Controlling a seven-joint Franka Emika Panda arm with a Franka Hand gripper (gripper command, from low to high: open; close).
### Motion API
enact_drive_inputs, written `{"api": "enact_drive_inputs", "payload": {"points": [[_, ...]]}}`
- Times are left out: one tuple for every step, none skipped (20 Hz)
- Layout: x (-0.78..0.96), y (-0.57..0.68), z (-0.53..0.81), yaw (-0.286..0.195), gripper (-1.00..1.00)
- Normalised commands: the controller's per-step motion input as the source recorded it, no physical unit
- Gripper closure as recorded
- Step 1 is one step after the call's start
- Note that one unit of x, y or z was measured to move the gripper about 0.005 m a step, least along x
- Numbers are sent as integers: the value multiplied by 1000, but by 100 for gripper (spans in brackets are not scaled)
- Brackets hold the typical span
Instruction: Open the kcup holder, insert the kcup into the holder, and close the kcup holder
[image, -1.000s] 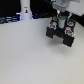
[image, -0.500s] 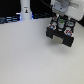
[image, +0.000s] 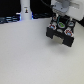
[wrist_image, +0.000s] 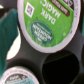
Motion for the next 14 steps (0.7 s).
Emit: {"api": "enact_drive_inputs", "payload": {"points": [[140, 44, 277, 84, -100], [178, 47, 355, 95, -100], [225, 46, 357, 94, -100], [268, -4, 390, 96, -100], [302, -2, 443, 82, -100], [344, -154, 499, 91, -100], [383, -201, 526, 86, -100], [413, -231, 529, 83, -100], [442, -270, 514, 83, -100], [468, -305, 518, 86, -100], [65, 224, 357, 70, 100], [443, -297, 533, 97, -100], [459, -325, 512, 84, -100], [474, -363, 469, 76, -100]]}}
